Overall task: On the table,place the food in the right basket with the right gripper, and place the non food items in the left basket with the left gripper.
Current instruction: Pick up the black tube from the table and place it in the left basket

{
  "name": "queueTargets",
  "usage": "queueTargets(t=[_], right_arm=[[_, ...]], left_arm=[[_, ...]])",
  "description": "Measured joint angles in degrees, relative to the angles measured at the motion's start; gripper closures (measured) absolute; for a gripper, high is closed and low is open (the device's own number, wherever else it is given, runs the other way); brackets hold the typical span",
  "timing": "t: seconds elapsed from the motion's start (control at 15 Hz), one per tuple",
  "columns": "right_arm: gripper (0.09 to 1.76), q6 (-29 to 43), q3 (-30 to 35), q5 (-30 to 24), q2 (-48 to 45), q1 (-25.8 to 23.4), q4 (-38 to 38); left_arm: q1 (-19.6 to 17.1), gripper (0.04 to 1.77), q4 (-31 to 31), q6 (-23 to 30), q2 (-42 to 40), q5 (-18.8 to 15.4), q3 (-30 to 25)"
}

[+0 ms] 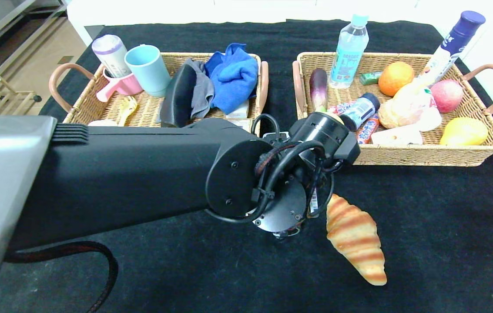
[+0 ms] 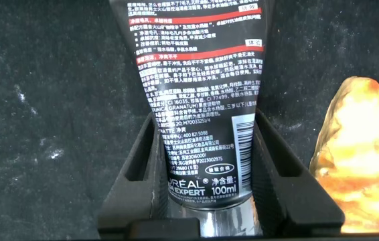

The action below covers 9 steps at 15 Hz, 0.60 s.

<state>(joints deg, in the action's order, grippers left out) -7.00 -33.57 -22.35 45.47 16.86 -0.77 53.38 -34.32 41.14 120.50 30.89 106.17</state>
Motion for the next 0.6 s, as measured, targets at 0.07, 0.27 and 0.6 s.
queueTargets(t=[0.07,0.27,0.6], right_arm=[[0.14,0.0,0.04,0.0,0.0,0.0,0.02],[0.14,-0.3,0.09,-0.2,-0.13,0.02,0.0],[0.14,-0.33,-0.1,-0.83,-1.15,0.04,0.04]], left_arm=[[0.02,1.06,-0.05,0.0,-0.02,0.0,-0.07],[0.17,1.07,-0.05,0.0,-0.09,0.0,-0.18],[0.74,1.11,-0.79,-0.51,-1.68,0.17,-1.65]])
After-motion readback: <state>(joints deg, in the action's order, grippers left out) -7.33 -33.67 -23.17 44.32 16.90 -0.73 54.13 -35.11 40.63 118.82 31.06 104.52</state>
